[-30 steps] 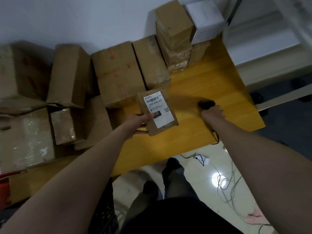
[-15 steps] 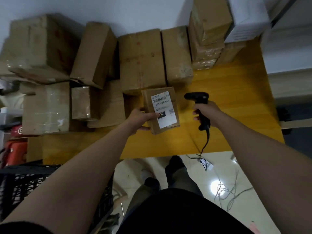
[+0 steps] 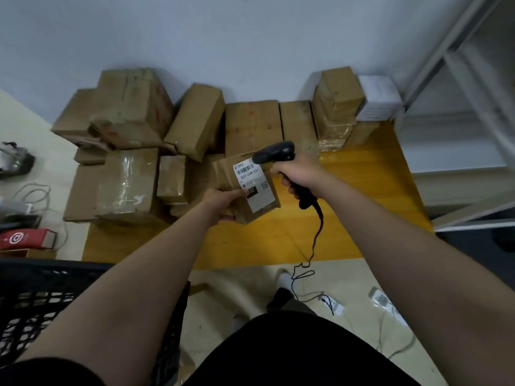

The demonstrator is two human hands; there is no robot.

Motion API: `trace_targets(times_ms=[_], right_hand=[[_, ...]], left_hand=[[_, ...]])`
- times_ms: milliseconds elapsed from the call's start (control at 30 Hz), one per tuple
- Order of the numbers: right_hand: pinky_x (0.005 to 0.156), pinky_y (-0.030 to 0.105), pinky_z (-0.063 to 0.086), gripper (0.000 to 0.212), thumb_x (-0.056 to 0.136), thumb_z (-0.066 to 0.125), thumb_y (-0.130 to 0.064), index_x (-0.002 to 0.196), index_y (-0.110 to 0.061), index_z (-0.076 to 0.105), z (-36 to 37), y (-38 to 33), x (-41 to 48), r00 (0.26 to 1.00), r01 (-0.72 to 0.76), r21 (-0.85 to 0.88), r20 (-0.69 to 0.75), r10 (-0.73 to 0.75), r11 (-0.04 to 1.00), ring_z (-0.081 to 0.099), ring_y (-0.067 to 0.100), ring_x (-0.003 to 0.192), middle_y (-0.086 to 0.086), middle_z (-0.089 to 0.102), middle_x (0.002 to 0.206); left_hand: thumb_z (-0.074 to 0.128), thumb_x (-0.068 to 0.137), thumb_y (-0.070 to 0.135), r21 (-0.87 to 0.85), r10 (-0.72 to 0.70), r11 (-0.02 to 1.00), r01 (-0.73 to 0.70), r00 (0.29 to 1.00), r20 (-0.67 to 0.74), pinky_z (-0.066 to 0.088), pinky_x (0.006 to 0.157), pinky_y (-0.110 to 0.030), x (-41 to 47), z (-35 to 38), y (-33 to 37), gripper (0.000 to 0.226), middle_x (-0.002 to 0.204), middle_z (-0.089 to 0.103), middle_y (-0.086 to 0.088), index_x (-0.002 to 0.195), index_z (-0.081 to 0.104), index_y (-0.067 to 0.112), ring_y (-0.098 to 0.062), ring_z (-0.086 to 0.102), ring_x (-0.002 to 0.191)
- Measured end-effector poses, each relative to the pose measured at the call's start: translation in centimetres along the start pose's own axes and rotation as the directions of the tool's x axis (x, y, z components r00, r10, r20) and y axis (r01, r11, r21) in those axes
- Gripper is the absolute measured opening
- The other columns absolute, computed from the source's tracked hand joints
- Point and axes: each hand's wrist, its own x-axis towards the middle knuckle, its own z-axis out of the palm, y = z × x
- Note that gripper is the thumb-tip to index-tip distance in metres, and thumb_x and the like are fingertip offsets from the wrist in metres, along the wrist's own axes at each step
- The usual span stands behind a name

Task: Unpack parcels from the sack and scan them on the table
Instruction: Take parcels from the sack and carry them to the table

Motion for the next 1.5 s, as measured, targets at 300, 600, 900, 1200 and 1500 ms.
trace_targets(times_ms=[300, 600, 900, 1200, 1500], right_hand=[[0.041, 0.027, 0.043, 0.016, 0.084, 0.066, -0.027, 0.072, -0.017, 0.065, 4.0, -1.4, -3.6, 0.998, 0.041, -0.026, -0.056, -0.042, 0.999, 0.049, 0.017, 0.039, 0.0, 0.054, 0.051], [0.041, 0.027, 0.042, 0.012, 0.081, 0.068, -0.025, 0.076, -0.014, 0.065, 3.4, -0.7, -3.4, 0.997, 0.014, 0.011, -0.075, -0.013, 1.0, 0.049, 0.018, 0.039, 0.001, 0.054, 0.051], [0.043, 0.029, 0.044, 0.018, 0.079, 0.069, -0.031, 0.082, -0.013, 0.067, -2.5, 2.9, 0.3, 0.961, -0.111, 0.004, -0.254, 0.109, 0.994, 0.052, 0.018, 0.038, 0.003, 0.06, 0.057], [0.061, 0.037, 0.044, 0.019, 0.102, 0.055, -0.021, 0.108, -0.003, 0.056, -11.4, 17.0, 5.3, 0.812, -0.567, -0.183, -0.284, 0.509, 0.803, 0.057, 0.032, 0.078, 0.017, 0.061, 0.094], [0.059, 0.032, 0.039, 0.006, 0.098, 0.051, -0.011, 0.095, -0.008, 0.055, -12.8, 24.2, 10.9, 0.72, -0.653, 0.088, -0.235, 0.653, 0.752, 0.051, 0.029, 0.069, 0.013, 0.054, 0.085]], left_hand=[[0.09, 0.076, 0.029, 0.015, 0.071, 0.997, -0.071, 0.997, 0.008, 0.064, 0.077, -0.05, -2.8, -3.4, -1.2, 0.066, 0.125, 0.068, -0.013, 0.131, 0.06, 0.007, -0.032, 0.067, 0.111], [0.092, 0.074, 0.029, 0.018, 0.071, 0.997, -0.071, 0.997, 0.025, 0.062, 0.055, -0.039, -2.0, -2.9, -0.5, 0.069, 0.113, 0.068, -0.01, 0.13, 0.06, 0.005, -0.024, 0.066, 0.092], [0.092, 0.075, 0.028, 0.074, 0.05, 0.996, -0.058, 0.993, 0.11, 0.061, 0.053, -0.036, 1.2, 2.1, 2.0, 0.049, 0.121, 0.068, -0.009, 0.113, 0.063, 0.015, -0.022, 0.067, 0.1], [0.091, 0.075, 0.032, 0.275, -0.112, 0.961, 0.029, 0.95, 0.292, 0.064, 0.066, -0.039, 5.4, 10.1, 3.3, 0.054, 0.119, 0.072, -0.002, 0.122, 0.067, 0.017, -0.02, 0.066, 0.11], [0.091, 0.077, 0.028, 0.228, -0.182, 0.967, 0.117, 0.939, 0.291, 0.064, 0.07, -0.039, 9.0, 14.7, 2.7, 0.054, 0.118, 0.075, 0.0, 0.119, 0.058, 0.024, -0.017, 0.072, 0.108]])
